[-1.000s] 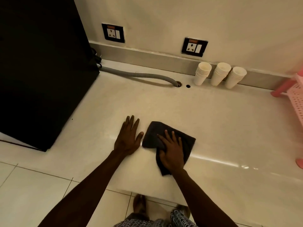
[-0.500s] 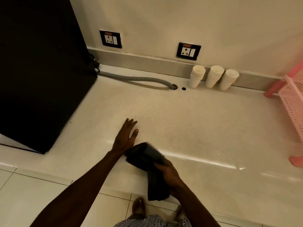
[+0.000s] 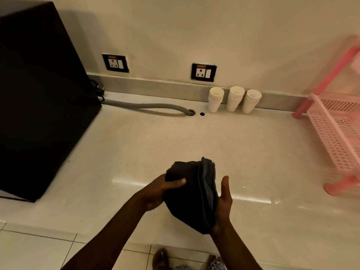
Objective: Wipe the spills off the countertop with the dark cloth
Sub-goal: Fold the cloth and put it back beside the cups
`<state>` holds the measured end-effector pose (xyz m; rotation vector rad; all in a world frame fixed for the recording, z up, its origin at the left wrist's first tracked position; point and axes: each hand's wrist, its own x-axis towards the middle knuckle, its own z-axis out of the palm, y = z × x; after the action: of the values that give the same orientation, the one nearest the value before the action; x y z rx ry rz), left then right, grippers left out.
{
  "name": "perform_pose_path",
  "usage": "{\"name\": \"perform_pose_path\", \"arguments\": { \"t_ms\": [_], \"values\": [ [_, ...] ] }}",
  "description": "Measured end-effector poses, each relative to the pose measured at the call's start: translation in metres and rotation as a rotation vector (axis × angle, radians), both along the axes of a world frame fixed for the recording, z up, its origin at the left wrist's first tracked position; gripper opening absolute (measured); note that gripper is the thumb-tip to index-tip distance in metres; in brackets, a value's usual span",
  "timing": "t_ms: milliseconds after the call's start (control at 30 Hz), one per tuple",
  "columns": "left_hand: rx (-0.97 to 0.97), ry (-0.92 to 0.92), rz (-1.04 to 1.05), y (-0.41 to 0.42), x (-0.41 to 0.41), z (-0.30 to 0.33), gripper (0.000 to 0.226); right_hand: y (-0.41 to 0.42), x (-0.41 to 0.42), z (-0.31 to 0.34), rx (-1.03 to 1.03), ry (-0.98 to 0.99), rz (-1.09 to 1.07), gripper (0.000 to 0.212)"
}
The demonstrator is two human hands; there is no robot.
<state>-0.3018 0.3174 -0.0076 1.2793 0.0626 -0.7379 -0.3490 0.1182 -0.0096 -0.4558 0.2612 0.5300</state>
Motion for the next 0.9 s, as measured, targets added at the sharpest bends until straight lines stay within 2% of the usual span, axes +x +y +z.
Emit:
{"name": "perform_pose_path", "arguments": {
  "t_ms": [100, 200, 267, 367, 467, 567, 667, 767, 900],
  "values": [
    [0.195, -0.055, 0.011, -0.016, 0.004, 0.004, 0.046, -0.009, 0.007, 0.003, -0.294, -0.028, -0.041, 0.082],
    [0.35, -0.135, 0.08, -0.035, 0.007, 0.008, 0.044, -0.022, 0.016, 0.003, -0.817, -0.044, -0.084, 0.085],
    [0.395, -0.174, 0.082, -0.045, 0.011, 0.017, 0.05, -0.034, 0.015, -0.002, -0.922, -0.025, -0.073, 0.086],
    [0.516, -0.288, -0.006, -0.062, 0.014, 0.028, 0.058, -0.052, 0.009, -0.005, -0.91, -0.005, 0.064, 0.082],
    [0.59, -0.386, -0.053, -0.078, 0.017, 0.039, 0.066, -0.055, 0.009, -0.001, -0.885, -0.045, 0.088, 0.076],
    [0.567, -0.418, -0.044, -0.088, 0.025, 0.047, 0.07, -0.061, 0.014, -0.007, -0.689, -0.016, 0.022, 0.066],
    [0.522, -0.361, 0.027, -0.084, 0.037, 0.051, 0.074, -0.075, 0.016, -0.019, -0.409, 0.027, -0.047, 0.047],
    [0.396, -0.221, 0.066, -0.076, 0.046, 0.053, 0.077, -0.091, 0.017, -0.027, -0.22, 0.141, -0.052, 0.043],
    [0.396, -0.123, 0.047, -0.073, 0.054, 0.048, 0.077, -0.107, 0.022, -0.023, -0.259, 0.147, -0.018, 0.039]
  ]
}}
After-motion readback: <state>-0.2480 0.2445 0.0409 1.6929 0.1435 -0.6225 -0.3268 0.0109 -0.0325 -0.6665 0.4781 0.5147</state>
